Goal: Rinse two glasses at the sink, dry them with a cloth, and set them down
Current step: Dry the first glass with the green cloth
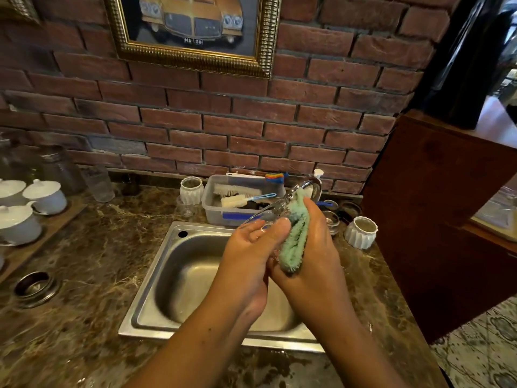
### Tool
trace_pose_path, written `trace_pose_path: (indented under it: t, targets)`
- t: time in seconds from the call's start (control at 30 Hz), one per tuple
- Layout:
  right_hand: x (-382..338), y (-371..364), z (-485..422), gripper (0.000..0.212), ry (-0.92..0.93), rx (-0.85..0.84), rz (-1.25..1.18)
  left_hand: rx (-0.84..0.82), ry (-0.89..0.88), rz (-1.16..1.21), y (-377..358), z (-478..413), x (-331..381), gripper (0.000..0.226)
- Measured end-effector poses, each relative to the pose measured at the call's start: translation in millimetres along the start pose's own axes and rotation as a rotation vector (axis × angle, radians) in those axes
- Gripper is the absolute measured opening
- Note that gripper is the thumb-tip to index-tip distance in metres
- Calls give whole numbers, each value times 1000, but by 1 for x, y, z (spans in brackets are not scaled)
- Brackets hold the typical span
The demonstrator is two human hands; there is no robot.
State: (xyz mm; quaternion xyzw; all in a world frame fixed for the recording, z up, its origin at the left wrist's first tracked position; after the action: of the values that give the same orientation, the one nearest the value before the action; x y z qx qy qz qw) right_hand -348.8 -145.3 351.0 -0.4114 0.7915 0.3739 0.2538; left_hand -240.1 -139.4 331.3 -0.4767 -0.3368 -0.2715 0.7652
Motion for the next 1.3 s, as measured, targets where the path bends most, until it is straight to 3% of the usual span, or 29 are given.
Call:
trace_pose_path:
  t: [0.1, 0.23, 0.3, 0.43, 0.57, 0.67, 0.77, 0.9, 0.97, 1.07, 1.1, 1.17, 1.23, 1.3]
  targets:
    - [9, -10, 8, 74, -265, -50, -431, 38, -12, 66, 4, -8, -2, 60]
    - [23, -33, 30, 56, -1039, -20, -1076, 61, -231, 5, 7, -10, -11, 75]
    - [24, -36, 32, 56, -1215, -56, -1171, 56, -394, -152, 10, -11, -13, 72]
    - [27, -33, 37, 55, -1286, -133, -1224, 68, -597, -370, 22, -20, -6, 68]
    - [48, -24, 51, 52, -1330, -236, -1127, 171, -506, -315, 52, -40, -1, 64]
    - [69, -15, 57, 52, -1332, -215, -856, 178, -505, -329, 72, -45, 5, 67]
    - [83, -9, 65, 42, -1300, -198, -545, 79, -498, -451, 80, -41, 3, 77]
    - [98, -6, 69, 37, -1399, -66, -627, -120, -348, -576, 86, -29, -24, 78]
    - [96, -1, 54, 36, -1310, 81, -685, -200, -289, -631, 86, -19, -35, 72]
    - [69, 9, 27, 25, -936, 186, -587, -271, -252, -700, 84, -11, -47, 69]
    - [53, 12, 19, 22, -748, 132, -498, -278, -209, -685, 81, -10, -49, 66]
    - [23, 8, 14, 24, -369, -149, -352, -292, -110, -597, 76, -8, -50, 55]
    - [9, -1, 21, 32, -200, -443, -315, -325, -24, -472, 74, -6, -47, 45]
    - [5, -1, 24, 39, -109, -590, -297, -370, 70, -362, 73, 1, -44, 46]
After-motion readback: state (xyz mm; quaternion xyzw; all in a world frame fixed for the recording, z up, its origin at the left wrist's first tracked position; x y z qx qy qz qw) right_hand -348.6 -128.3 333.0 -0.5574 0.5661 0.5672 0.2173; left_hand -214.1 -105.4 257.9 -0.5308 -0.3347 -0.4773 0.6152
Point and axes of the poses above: each hand's wrist, its own z-axis away from the middle knuckle, its own y-axis out of the back of the hand, x = y × z, the point moved 6 cm from there along -z, towards the middle knuckle, and after that the axes turned 15 degrees about x, right-handed, at the moved point
